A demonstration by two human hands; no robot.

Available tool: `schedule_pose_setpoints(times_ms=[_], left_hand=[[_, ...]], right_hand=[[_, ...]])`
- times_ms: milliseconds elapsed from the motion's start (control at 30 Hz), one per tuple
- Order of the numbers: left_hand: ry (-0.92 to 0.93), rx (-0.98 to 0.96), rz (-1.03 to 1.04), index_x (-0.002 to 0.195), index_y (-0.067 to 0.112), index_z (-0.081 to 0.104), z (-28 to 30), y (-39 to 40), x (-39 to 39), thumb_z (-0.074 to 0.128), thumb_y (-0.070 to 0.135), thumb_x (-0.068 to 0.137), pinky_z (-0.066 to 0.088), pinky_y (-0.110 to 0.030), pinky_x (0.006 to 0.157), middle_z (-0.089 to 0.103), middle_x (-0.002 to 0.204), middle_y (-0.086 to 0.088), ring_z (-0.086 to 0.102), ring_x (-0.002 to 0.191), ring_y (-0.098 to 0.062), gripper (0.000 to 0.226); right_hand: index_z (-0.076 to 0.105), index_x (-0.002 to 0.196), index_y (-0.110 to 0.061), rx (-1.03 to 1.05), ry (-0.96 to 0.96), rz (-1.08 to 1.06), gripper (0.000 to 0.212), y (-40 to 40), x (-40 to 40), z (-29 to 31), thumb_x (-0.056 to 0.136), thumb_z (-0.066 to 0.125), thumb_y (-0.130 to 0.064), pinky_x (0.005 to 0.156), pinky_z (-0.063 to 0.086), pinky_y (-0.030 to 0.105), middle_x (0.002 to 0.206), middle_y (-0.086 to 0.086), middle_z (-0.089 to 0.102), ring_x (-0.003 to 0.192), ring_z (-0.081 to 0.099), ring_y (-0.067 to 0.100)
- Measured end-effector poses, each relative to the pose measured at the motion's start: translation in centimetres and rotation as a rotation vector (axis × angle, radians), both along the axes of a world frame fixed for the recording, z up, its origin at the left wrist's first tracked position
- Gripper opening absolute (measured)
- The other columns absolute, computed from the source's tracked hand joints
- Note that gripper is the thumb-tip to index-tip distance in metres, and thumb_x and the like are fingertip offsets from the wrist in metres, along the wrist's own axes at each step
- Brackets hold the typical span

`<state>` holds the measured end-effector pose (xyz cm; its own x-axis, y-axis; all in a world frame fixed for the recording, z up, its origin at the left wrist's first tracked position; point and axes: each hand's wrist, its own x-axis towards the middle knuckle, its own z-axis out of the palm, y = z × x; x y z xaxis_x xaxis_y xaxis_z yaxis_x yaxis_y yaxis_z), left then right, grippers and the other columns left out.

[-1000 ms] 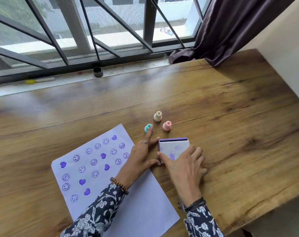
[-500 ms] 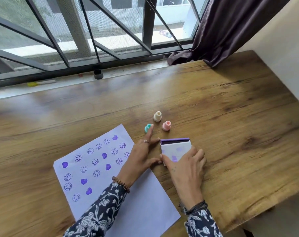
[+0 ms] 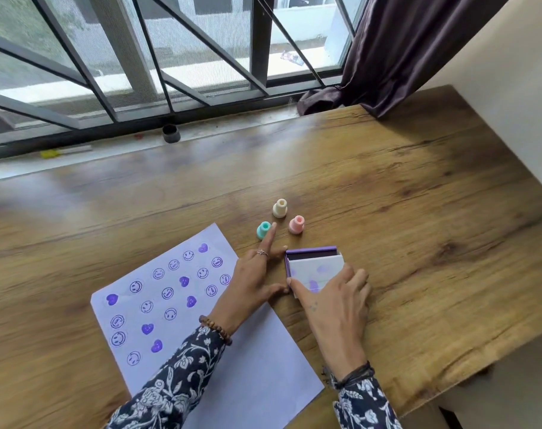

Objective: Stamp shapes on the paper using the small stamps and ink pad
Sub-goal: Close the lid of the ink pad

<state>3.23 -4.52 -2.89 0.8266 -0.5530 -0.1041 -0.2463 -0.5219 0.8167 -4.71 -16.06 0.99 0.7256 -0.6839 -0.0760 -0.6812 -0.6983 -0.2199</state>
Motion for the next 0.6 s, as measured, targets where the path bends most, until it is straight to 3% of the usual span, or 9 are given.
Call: schedule_pose_setpoints(times_ms=[100, 200, 300, 533, 600], left_hand=[[-0.012, -0.035, 0.016, 0.134, 0.036, -0.006, 0.29, -0.08, -0.28, 0.075, 0.024, 0.073, 0.032, -0.026, 0.097, 0.059, 0.129, 0.005, 0.049, 0.117, -0.024, 0.102], [-0.035, -0.009, 0.011, 0.134, 0.034, -0.008, 0.33, -0.18, -0.37, 0.073, 0.025, 0.075, 0.032, -0.027, 0.097, 0.059, 0.130, 0.000, 0.050, 0.115, -0.025, 0.101], [-0.035, -0.012, 0.013, 0.135, 0.031, -0.007, 0.25, -0.16, -0.31, 0.074, 0.023, 0.074, 0.029, -0.020, 0.093, 0.059, 0.130, 0.002, 0.050, 0.115, -0.025, 0.102], [-0.027, -0.009, 0.005, 0.130, 0.046, -0.005, 0.21, -0.11, -0.16, 0.078, 0.020, 0.068, 0.034, -0.025, 0.096, 0.059, 0.128, 0.008, 0.051, 0.114, -0.021, 0.107], [-0.018, -0.012, 0.000, 0.132, 0.045, -0.003, 0.21, -0.06, -0.23, 0.081, 0.022, 0.064, 0.032, -0.020, 0.094, 0.060, 0.128, 0.008, 0.051, 0.114, -0.020, 0.111]], right_hand=[[0.046, 0.107, 0.001, 0.007, -0.018, -0.008, 0.086, 0.09, 0.01, 0.01, 0.060, 0.066, -0.069, 0.083, 0.043, 0.042, 0.105, 0.019, 0.052, 0.097, 0.050, 0.037], [0.045, 0.108, -0.001, -0.021, 0.035, 0.010, 0.085, 0.21, 0.12, 0.02, 0.062, 0.062, -0.071, 0.083, 0.043, 0.040, 0.108, 0.017, 0.051, 0.098, 0.049, 0.034], [0.045, 0.108, -0.001, -0.034, 0.050, 0.017, 0.085, 0.22, 0.14, 0.07, 0.062, 0.061, -0.071, 0.082, 0.043, 0.039, 0.108, 0.017, 0.051, 0.098, 0.049, 0.033], [0.042, 0.112, -0.005, -0.030, 0.065, 0.000, 0.087, 0.22, 0.73, 0.04, 0.062, 0.059, -0.074, 0.071, 0.049, 0.043, 0.108, 0.013, 0.047, 0.102, 0.049, 0.031], [0.042, 0.111, -0.005, -0.034, 0.063, 0.002, 0.086, 0.14, 0.98, -0.14, 0.062, 0.058, -0.074, 0.070, 0.048, 0.044, 0.108, 0.013, 0.047, 0.102, 0.048, 0.031]])
